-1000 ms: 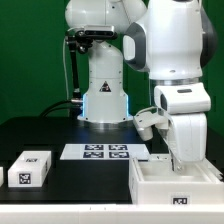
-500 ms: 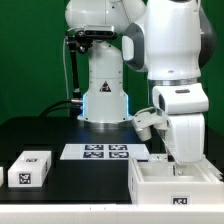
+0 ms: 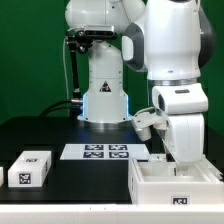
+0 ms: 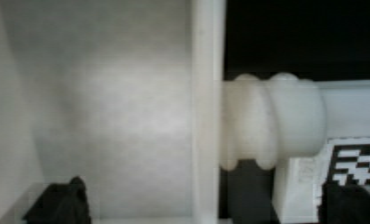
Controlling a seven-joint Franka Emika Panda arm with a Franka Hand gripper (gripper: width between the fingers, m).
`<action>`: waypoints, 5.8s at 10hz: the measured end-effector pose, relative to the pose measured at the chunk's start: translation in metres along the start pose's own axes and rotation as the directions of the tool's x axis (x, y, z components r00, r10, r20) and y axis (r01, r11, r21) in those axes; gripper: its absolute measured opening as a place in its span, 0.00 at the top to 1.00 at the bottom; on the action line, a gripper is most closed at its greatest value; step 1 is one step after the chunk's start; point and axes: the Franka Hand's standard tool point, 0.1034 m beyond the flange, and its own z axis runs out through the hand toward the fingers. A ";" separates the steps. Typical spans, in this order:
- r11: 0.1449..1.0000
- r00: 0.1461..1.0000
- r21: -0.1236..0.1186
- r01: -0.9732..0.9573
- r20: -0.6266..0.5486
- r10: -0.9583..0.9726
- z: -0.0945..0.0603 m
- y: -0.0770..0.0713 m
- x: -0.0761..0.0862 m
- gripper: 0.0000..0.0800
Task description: Assemble cabinet
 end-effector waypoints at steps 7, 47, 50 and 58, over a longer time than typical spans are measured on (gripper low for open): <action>0.998 1.000 -0.057 -0.006 0.029 0.008 -0.058 -0.011 0.007 0.19; 0.998 0.998 -0.042 -0.055 0.031 0.056 -0.049 -0.082 0.015 0.92; 0.997 0.997 -0.043 -0.067 0.025 0.068 -0.047 -0.075 0.014 0.92; 0.997 0.997 -0.030 -0.068 0.021 0.069 -0.038 -0.067 0.008 0.92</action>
Offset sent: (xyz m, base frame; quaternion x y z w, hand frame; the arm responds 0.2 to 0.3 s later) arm -0.0215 -0.0013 0.0449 -0.0089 -0.0203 -0.0444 0.9988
